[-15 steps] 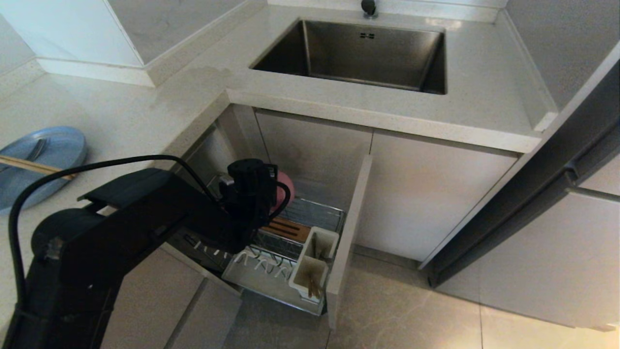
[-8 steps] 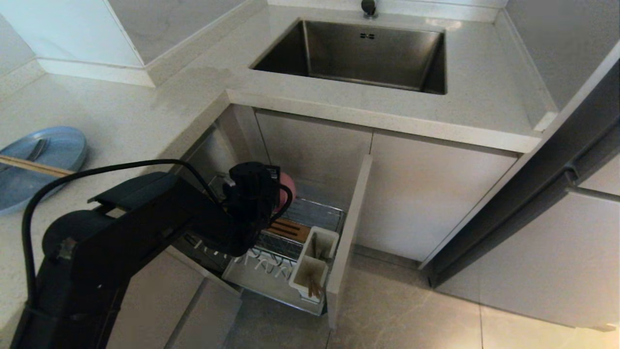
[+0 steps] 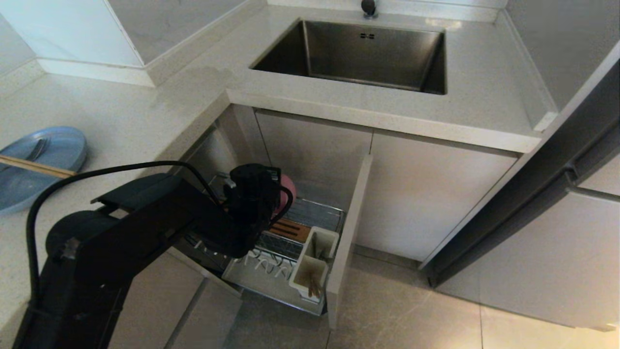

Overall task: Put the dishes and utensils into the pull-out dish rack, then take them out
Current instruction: Pick up the bowl and place it in the cupboard

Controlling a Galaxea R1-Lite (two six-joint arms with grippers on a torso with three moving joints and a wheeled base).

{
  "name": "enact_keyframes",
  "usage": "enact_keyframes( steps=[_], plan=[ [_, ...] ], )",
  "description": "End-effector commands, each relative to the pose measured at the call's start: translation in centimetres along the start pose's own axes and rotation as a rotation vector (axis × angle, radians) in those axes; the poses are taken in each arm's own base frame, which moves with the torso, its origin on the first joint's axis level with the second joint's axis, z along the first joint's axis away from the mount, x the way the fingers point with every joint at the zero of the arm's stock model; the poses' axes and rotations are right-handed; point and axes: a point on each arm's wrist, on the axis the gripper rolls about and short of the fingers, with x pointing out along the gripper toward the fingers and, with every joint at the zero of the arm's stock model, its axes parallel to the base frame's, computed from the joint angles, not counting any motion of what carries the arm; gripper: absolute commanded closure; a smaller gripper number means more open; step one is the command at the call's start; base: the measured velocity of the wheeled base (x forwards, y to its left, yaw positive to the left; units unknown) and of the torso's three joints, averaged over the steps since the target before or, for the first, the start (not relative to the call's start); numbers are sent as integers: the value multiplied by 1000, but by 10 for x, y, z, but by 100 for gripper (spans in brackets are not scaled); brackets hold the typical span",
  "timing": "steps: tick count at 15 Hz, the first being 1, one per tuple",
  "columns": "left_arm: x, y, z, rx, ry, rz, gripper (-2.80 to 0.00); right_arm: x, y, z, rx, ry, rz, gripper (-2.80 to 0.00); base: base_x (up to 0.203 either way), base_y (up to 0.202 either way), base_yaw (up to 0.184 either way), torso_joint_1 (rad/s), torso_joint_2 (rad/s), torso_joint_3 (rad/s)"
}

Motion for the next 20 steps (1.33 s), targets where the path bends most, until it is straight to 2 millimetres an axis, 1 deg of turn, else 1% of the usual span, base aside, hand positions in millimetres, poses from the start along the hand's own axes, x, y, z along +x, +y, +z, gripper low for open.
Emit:
enact_keyframes(
  steps=[1, 3, 12, 15, 20],
  plan=[
    [0, 0, 0, -7, -5, -1, 0, 0, 0, 0, 0, -1, 0, 0, 0, 0, 0, 0, 0, 0],
    [-1, -1, 0, 11, -5, 2, 0, 0, 0, 0, 0, -1, 0, 0, 0, 0, 0, 0, 0, 0],
    [-4, 5, 0, 78, -5, 117, 0, 0, 0, 0, 0, -1, 0, 0, 0, 0, 0, 0, 0, 0],
    [-4, 1, 2, 76, -10, 112, 0, 0, 0, 0, 0, -1, 0, 0, 0, 0, 0, 0, 0, 0],
    [-5, -12, 7, 63, -41, 79, 0, 0, 0, 0, 0, -1, 0, 0, 0, 0, 0, 0, 0, 0]
  ],
)
